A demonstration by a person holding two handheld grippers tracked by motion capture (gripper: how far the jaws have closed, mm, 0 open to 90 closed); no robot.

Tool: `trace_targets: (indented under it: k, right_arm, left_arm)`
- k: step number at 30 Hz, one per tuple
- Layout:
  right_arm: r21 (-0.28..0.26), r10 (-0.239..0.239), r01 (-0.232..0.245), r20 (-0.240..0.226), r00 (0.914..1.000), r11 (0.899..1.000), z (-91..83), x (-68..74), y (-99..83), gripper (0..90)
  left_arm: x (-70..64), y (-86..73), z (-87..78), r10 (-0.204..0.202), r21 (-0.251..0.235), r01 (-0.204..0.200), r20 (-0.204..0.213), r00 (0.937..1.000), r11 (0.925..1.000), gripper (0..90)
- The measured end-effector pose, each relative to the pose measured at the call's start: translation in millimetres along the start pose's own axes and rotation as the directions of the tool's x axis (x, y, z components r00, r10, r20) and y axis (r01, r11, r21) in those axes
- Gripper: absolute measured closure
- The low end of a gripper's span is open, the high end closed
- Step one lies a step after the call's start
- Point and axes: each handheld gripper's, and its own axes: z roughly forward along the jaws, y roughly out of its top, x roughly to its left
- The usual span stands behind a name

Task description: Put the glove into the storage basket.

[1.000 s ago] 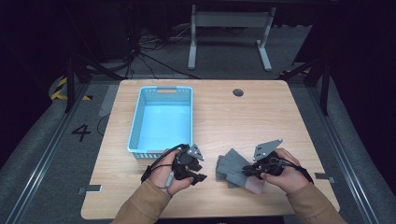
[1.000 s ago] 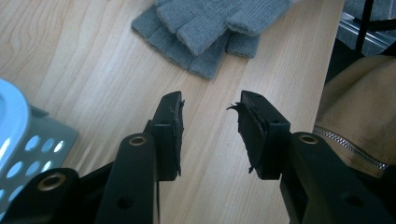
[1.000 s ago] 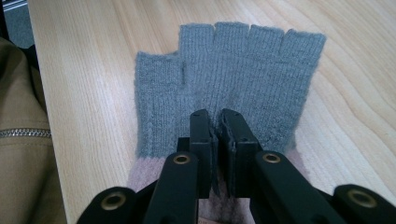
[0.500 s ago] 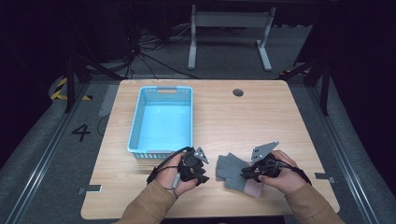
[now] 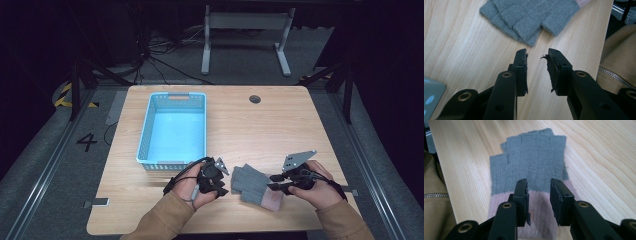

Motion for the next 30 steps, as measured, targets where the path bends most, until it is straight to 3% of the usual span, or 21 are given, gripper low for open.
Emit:
trace_targets:
  k: [7, 16, 30]
  right_arm:
    - [0.006, 0.037, -0.037, 0.022, 0.9991, 0.999, -16.3, -5.4, -10.7, 67.7]
    - [0.061, 0.073, -0.075, 0.031, 0.9969, 0.995, -23.7, -10.6, -22.9, 68.0]
    - [0.152, 0.083, -0.086, 0.025, 0.9962, 0.985, -19.4, -13.8, -34.1, 66.7]
  left_arm:
    - [1.5, 4.6, 7.2, 0.005, 0.014, -0.005, 0.007, 1.0, 0.9999, 70.3]
    - [2.0, 8.7, 14.0, 0.009, 0.022, -0.009, 0.007, 0.9999, 0.9997, 70.4]
    - [3.1, 10.3, 20.0, 0.008, 0.029, -0.008, 0.001, 1.0, 0.9995, 71.2]
